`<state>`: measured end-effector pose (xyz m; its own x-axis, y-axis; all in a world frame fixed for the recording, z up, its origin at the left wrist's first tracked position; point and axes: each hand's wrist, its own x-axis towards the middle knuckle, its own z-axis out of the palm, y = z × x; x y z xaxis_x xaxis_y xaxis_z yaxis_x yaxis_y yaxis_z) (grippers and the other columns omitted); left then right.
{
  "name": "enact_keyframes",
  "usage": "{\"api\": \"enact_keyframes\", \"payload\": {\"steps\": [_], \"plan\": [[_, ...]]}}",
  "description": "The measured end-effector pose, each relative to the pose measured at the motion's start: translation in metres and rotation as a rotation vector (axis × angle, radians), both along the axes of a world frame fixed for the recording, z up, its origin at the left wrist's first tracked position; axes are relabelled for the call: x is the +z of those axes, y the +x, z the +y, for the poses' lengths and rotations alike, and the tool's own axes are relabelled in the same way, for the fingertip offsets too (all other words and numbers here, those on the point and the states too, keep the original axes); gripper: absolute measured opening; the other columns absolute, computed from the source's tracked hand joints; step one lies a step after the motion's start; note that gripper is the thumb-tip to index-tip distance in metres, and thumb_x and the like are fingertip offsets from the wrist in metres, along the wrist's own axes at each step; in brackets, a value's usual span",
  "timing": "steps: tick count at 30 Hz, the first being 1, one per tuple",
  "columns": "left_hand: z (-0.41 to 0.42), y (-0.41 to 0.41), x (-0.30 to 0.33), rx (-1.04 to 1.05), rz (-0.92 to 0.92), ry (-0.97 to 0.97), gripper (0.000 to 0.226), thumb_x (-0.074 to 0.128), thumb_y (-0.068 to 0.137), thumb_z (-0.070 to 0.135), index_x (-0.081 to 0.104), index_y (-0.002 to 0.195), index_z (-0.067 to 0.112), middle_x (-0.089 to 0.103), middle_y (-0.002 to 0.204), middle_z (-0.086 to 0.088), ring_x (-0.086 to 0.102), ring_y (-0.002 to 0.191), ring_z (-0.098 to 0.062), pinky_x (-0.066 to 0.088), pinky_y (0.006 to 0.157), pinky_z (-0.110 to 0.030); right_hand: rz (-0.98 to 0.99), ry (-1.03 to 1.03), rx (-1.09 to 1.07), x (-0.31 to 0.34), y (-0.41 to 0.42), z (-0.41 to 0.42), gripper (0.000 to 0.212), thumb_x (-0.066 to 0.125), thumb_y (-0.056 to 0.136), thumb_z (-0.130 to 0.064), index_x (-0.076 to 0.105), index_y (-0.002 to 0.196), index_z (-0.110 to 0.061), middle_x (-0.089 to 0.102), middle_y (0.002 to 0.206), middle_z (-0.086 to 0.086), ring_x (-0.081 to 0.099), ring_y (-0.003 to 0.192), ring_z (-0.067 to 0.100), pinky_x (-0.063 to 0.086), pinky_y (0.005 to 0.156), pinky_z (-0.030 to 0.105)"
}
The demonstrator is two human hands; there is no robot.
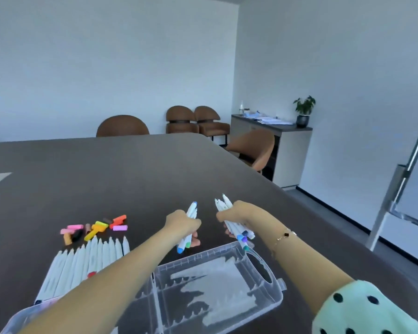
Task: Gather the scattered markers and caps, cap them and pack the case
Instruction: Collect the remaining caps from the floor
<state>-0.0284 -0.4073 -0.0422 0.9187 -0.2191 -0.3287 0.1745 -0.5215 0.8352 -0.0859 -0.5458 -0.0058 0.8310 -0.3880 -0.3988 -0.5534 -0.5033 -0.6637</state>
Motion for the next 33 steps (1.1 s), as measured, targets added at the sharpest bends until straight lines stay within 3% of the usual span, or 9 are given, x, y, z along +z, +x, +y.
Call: {"api": "enact_keyframes", "payload": {"steps": [6,13,16,19,23,26,28,31,33], "plan": [[-0.001,0.031,-0.008,0.05,-0.014,0.112,0.015,0.057,0.085,0.015,0.05,0.089,0.003,0.066,0.086,-0.016,0.069,0.075,-0.03,0.059,0.075,-0.042,0.031,-0.07,0.05,-0.018,0.053,0.011,0.021,0.055,0.087,-0.025,0.055,0.089,-0.004,0.064,0.082,0.011,0.062,0.071,0.022,0.054,0.077,0.032],[0.014,0.043,-0.01,0.033,-0.131,0.366,0.026,0.052,0.089,0.027,0.042,0.072,0.009,0.046,0.071,-0.002,0.05,0.064,-0.014,0.038,0.05,-0.021,-0.021,-0.386,0.221,-0.034,0.069,0.032,0.026,0.056,0.091,-0.028,0.048,0.104,-0.008,0.046,0.082,0.003,0.047,0.085,0.019,0.033,0.052,0.019],[0.011,0.044,-0.01,0.029,-0.065,0.284,0.02,0.054,0.089,0.024,0.053,0.089,0.005,0.059,0.091,-0.007,0.063,0.084,-0.018,0.055,0.072,-0.028,-0.028,-0.436,0.253,-0.037,0.074,0.038,0.031,0.056,0.092,-0.032,0.053,0.106,-0.006,0.047,0.085,0.004,0.048,0.081,0.017,0.039,0.067,0.021],[0.008,0.044,-0.012,-0.005,-0.081,0.295,0.032,0.054,0.09,0.024,0.056,0.114,0.002,0.062,0.114,-0.011,0.065,0.102,-0.025,0.054,0.09,-0.034,-0.036,-0.454,0.231,-0.039,0.075,0.038,0.034,0.058,0.09,-0.035,0.044,0.075,-0.009,0.04,0.069,0.001,0.042,0.06,0.01,0.033,0.052,0.018],[0.011,0.046,-0.015,-0.037,-0.13,0.352,0.029,0.055,0.09,0.027,0.057,0.109,0.004,0.058,0.094,-0.008,0.065,0.085,-0.022,0.056,0.084,-0.03,-0.069,-0.455,0.206,-0.041,0.07,0.028,0.038,0.06,0.089,-0.04,0.056,0.103,-0.005,0.043,0.071,0.002,0.047,0.064,0.012,0.033,0.05,0.018],[0.019,0.046,-0.013,-0.034,-0.13,0.402,0.028,0.057,0.09,0.033,0.051,0.094,0.006,0.048,0.074,-0.004,0.054,0.058,-0.016,0.053,0.055,-0.022,-0.087,-0.486,0.212,-0.041,0.063,0.021,0.052,0.059,0.089,-0.044,0.053,0.121,-0.004,0.059,0.101,0.009,0.058,0.09,0.021,0.045,0.071,0.021],[0.024,0.043,-0.011,-0.045,-0.14,0.42,0.034,0.056,0.091,0.039,0.05,0.097,0.006,0.049,0.074,-0.004,0.055,0.058,-0.015,0.043,0.04,-0.017,-0.104,-0.486,0.205,-0.043,0.061,0.017,0.054,0.058,0.089,-0.046,0.052,0.124,-0.005,0.059,0.118,0.012,0.054,0.091,0.02,0.043,0.077,0.024],[0.025,0.042,-0.014,-0.038,-0.139,0.383,0.041,0.055,0.091,0.044,0.052,0.102,0.004,0.06,0.094,-0.009,0.067,0.084,-0.022,0.049,0.055,-0.02,-0.11,-0.486,0.21,-0.045,0.059,0.015,0.055,0.057,0.089,-0.048,0.054,0.123,-0.004,0.054,0.101,0.011,0.049,0.085,0.017,0.038,0.073,0.024],[0.023,0.042,-0.015,0.008,-0.059,0.258,0.035,0.059,0.091,0.038,0.053,0.095,0.003,0.063,0.09,-0.011,0.069,0.078,-0.023,0.055,0.057,-0.024,-0.104,-0.48,0.222,-0.045,0.057,0.014,0.055,0.057,0.089,-0.049,0.054,0.121,-0.004,0.048,0.094,0.006,0.049,0.084,0.016,0.039,0.072,0.024]]}}
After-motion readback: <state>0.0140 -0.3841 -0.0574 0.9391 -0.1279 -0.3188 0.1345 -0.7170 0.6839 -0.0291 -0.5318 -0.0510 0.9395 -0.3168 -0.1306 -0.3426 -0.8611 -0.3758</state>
